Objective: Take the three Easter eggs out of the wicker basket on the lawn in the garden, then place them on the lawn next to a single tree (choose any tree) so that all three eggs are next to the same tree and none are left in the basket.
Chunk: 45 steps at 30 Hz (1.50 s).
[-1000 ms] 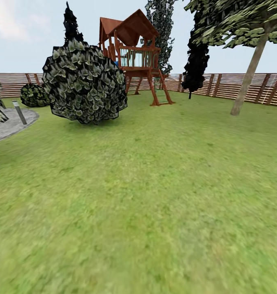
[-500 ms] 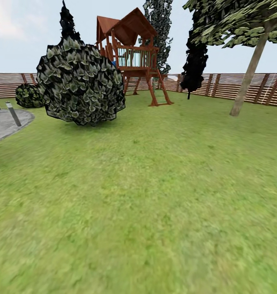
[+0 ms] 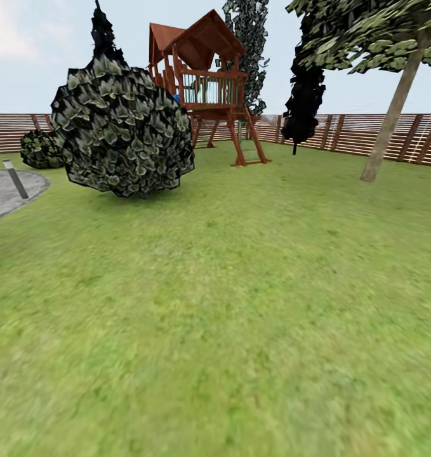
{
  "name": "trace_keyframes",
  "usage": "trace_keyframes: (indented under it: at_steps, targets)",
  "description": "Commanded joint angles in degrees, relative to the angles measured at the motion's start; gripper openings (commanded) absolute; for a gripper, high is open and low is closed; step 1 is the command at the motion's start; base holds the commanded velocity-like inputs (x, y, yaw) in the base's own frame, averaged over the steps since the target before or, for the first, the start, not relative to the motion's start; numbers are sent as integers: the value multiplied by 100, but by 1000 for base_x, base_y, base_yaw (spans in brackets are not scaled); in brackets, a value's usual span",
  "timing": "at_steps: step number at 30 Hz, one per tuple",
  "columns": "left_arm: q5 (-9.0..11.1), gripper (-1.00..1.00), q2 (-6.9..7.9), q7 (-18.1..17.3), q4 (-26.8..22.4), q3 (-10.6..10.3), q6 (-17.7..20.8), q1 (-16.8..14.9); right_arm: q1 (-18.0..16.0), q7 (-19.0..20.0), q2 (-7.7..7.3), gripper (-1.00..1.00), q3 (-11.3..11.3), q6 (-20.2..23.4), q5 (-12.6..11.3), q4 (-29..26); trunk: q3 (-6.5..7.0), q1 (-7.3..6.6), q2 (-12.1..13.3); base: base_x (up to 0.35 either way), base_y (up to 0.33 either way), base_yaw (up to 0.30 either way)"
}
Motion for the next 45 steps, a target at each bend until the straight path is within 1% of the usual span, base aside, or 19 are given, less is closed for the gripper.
trace_keyframes:
  at_steps: [1,36,45]
  targets:
    - [6,100,-1,-3,6,28,-19,-4,-4,-4,-1,100,0,-16,51,4,-5,3,-2,324,0,0]
    - [6,100,-1,-3,6,28,-19,-4,-4,-4,-9,100,0,-19,51,4,-5,3,-2,324,0,0]
    - [6,100,-1,-3,6,28,-19,-4,-3,-4,-10,100,0,-19,51,4,-5,3,-2,324,0,-82]
